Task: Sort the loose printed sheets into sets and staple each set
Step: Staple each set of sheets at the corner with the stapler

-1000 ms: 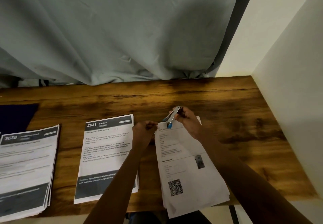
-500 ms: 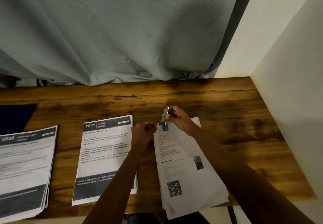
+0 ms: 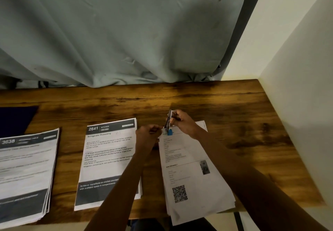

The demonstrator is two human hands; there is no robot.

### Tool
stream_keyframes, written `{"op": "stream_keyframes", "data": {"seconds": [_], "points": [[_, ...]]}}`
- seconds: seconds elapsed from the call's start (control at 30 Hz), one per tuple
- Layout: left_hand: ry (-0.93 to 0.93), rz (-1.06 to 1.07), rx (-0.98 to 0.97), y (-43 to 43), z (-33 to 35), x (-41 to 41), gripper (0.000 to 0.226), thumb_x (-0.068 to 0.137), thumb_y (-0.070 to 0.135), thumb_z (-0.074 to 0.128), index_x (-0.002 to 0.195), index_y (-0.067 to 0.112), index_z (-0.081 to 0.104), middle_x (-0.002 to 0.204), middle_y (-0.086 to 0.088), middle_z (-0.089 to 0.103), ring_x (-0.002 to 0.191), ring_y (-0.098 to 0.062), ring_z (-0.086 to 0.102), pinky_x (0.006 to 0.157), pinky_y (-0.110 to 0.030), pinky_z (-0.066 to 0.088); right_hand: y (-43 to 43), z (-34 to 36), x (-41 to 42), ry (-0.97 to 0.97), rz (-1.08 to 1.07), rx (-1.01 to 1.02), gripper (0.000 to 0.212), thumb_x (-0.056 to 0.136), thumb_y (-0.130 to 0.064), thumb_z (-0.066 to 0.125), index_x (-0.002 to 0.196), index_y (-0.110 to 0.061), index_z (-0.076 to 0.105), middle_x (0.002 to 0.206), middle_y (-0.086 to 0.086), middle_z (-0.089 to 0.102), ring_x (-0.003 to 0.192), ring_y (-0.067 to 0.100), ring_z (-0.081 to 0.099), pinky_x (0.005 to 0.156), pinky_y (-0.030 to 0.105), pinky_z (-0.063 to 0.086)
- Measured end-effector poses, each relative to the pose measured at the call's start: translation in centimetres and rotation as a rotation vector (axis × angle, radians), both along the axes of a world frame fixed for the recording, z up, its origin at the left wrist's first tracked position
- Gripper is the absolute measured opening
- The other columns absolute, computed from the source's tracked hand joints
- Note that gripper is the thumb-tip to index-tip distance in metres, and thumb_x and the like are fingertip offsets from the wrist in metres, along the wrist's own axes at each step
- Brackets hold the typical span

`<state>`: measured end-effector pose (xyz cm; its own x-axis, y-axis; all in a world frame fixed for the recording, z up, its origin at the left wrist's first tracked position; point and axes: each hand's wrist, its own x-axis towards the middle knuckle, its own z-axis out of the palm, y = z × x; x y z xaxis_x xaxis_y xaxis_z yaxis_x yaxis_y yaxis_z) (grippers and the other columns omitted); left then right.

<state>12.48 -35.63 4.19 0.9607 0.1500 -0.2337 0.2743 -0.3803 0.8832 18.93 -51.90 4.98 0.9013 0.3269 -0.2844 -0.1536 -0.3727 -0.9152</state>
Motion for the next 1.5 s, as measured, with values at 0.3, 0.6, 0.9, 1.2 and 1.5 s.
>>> {"op": "stream_keyframes", "data": {"seconds": [0.3,0.6,0.9,1.2,1.5], "points": [[-0.019,-0.022,-0.025,-0.2,0.4,0.0,0.008,0.089,0.012,0.062,0.096,0.016,0.065,0.092,0.004,0.065,0.093,-0.017,0.065,0.076,-0.028,0.057,0.3,0.3,-0.1,0.020,0.009,0.004,0.024,0.094,-0.011,0.053,0.117,-0.015,0.051,0.118,0.008,0.060,0.112,0.019,0.056,0.092,0.033,0.047],[0.076,-0.098,0.251,-0.8,-0.8,-0.4,0.027,0.079,0.046,0.071,0.089,0.022,0.062,0.082,0.008,0.069,0.071,-0.008,0.067,0.064,-0.029,0.057,0.4,0.3,-0.5,0.034,-0.050,0.038,0.028,0.094,-0.005,0.051,0.121,-0.011,0.050,0.113,0.000,0.060,0.109,0.012,0.055,0.096,0.030,0.044],[-0.001,-0.072,0.467,-1.9,-0.6,-0.5,0.029,0.087,0.049,0.059,0.076,0.022,0.054,0.070,0.006,0.059,0.062,-0.009,0.057,0.051,-0.018,0.038,0.9,-0.4,-0.9,0.028,-0.137,0.060,0.022,0.094,-0.005,0.052,0.115,-0.010,0.052,0.114,0.009,0.063,0.106,0.016,0.060,0.096,0.033,0.047],[0.087,-0.032,0.015,-0.9,-2.1,0.0,0.031,0.078,0.028,0.075,0.102,0.014,0.062,0.101,-0.001,0.071,0.086,-0.017,0.070,0.074,-0.038,0.059,-0.5,1.1,-0.4,-0.021,-0.064,0.100,0.029,0.093,-0.009,0.054,0.122,-0.012,0.051,0.118,0.008,0.061,0.111,0.018,0.058,0.095,0.034,0.049],[0.084,0.070,-0.010,-1.0,-2.2,0.3,0.011,0.087,0.021,0.066,0.079,0.024,0.059,0.085,0.006,0.066,0.084,-0.016,0.066,0.071,-0.026,0.053,-9.3,0.4,-0.4,-0.413,-0.254,-0.452,0.027,0.095,-0.029,0.052,0.118,-0.016,0.057,0.104,0.003,0.062,0.091,0.015,0.060,0.080,0.031,0.053]]}}
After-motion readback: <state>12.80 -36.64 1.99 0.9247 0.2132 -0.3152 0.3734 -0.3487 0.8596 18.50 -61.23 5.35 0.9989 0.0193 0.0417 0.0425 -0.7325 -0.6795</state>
